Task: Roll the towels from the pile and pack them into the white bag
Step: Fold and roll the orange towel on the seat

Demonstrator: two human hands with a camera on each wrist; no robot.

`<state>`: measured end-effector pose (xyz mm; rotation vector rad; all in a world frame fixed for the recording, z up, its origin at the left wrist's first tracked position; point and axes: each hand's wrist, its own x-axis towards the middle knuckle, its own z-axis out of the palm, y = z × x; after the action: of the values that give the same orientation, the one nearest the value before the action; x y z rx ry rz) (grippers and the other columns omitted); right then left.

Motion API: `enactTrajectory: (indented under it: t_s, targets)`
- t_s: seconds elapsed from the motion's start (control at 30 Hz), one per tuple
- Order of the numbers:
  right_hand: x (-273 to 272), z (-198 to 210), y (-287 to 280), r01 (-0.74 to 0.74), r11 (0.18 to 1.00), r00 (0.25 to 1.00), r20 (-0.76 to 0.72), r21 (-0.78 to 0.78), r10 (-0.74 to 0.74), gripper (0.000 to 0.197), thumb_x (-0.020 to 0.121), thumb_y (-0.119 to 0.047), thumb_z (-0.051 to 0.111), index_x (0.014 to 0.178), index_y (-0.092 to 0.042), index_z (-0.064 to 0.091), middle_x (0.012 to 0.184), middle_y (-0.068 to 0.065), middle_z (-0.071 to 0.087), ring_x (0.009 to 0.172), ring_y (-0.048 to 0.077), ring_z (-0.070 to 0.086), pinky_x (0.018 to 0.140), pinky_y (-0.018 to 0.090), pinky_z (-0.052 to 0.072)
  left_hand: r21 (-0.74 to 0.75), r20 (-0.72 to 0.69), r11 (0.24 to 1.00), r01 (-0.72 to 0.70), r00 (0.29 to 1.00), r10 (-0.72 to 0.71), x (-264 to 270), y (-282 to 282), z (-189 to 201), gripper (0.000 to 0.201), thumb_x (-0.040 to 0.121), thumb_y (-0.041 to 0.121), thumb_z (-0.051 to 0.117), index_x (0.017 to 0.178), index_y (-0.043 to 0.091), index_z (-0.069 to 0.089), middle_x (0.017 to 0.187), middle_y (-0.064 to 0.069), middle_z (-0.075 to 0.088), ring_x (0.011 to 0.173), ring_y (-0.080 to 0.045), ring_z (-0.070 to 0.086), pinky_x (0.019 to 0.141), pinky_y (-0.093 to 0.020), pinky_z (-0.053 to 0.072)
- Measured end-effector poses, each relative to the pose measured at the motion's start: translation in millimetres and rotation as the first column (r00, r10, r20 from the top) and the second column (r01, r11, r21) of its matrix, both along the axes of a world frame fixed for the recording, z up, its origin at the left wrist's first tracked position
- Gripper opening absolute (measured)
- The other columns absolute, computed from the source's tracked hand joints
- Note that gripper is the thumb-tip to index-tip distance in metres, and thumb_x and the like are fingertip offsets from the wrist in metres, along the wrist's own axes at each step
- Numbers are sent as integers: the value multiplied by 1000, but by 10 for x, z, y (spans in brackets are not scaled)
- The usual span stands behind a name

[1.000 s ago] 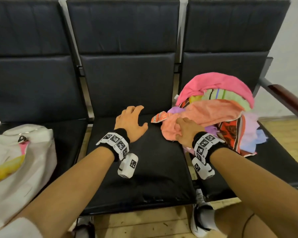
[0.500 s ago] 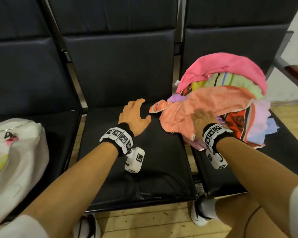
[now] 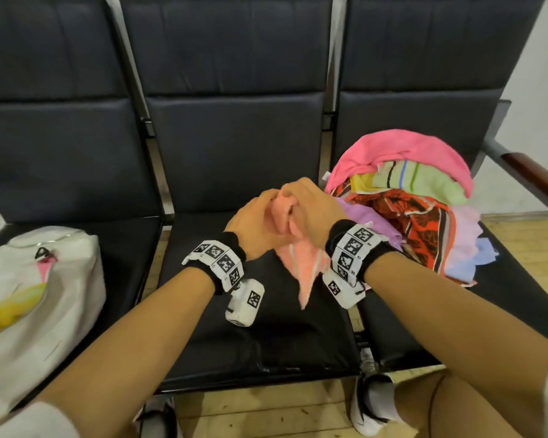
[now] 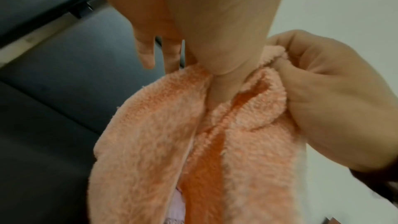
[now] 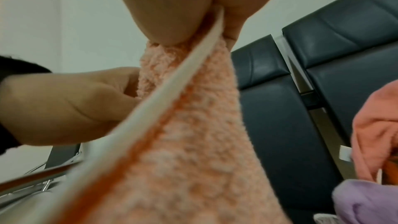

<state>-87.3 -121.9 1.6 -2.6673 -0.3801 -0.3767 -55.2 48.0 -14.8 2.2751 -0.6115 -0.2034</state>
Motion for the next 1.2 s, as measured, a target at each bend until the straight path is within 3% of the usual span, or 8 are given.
enactTrajectory:
  t_s: [0.1, 0.27, 0.47, 0.6, 0.73, 0.83, 0.97, 1.2]
  targets:
    - [-38, 199, 188, 34, 994, 999, -18, 104, -33, 23, 97, -12, 47, 118, -15, 56, 113, 8, 51, 82, 36, 60, 74, 50, 50, 33, 31, 995, -99, 995, 98, -29, 263, 135, 46, 88, 29, 68, 129, 32, 47, 99, 11, 64, 90, -13, 63, 82, -40, 56]
    - [-78, 444, 338, 80, 997, 995, 57, 9, -80, 24, 101, -27, 37, 116, -19, 54, 111, 5, 47, 84, 37, 58, 75, 51, 47, 87, 185, 946, -311, 939, 291, -51, 860, 308, 24, 82, 22, 64, 103, 31, 58, 92, 6, 66, 86, -22, 63, 80, -37, 53]
    - [-94, 646, 469, 169, 983, 981, 85, 78, -175, 25, 96, -40, 33, 102, -21, 48, 105, 3, 45, 80, 32, 56, 74, 45, 47, 156, 283, 838, -523, 837, 469, -55, 1512, 539, 22, 79, 13, 55, 93, 30, 54, 92, 3, 63, 77, -23, 56, 70, -36, 47]
    - [-13, 681, 451, 292, 955, 955, 45, 61, -295, 22, 97, -25, 39, 104, -14, 56, 112, 9, 50, 98, 34, 54, 86, 46, 47, 141, 244, 776, -615, 781, 574, -113, 1879, 526, 13, 84, 24, 55, 93, 33, 56, 94, 1, 66, 83, -27, 61, 73, -37, 51]
    - [-28, 563, 737, 95, 992, 995, -22, 83, -93, 64, 75, -39, 63, 133, -15, 53, 142, 9, 45, 131, 30, 43, 111, 41, 36, 5, 188, 880, -475, 865, 466, -202, 1761, 587, 12, 86, 25, 63, 92, 34, 57, 92, 1, 68, 86, -24, 64, 71, -31, 46]
    - [-140, 527, 1239, -154, 987, 985, -67, 45, 156, 85, 71, -46, 72, 145, -24, 36, 145, 4, 46, 130, 24, 46, 107, 39, 41, 20, 216, 940, -341, 919, 329, -282, 1461, 714, 15, 80, 29, 69, 91, 29, 60, 84, 4, 67, 81, -21, 64, 73, -34, 52]
    - [-199, 548, 1421, -157, 977, 972, -152, 147, 179, 63, 81, -15, 63, 139, -26, 40, 107, 5, 67, 91, 27, 64, 79, 43, 55, 65, 193, 956, -286, 943, 269, -315, 1317, 766, 15, 77, 35, 71, 85, 25, 63, 80, 5, 66, 76, -18, 64, 68, -35, 55]
    - [-192, 605, 1171, -8, 968, 984, -171, 250, 52, 15, 92, -22, 46, 100, -32, 55, 86, 3, 66, 77, 25, 64, 71, 45, 56, 77, 52, 991, -110, 993, 107, -336, 1589, 506, 16, 82, 32, 75, 95, 30, 65, 84, 7, 70, 77, -7, 66, 71, -30, 54]
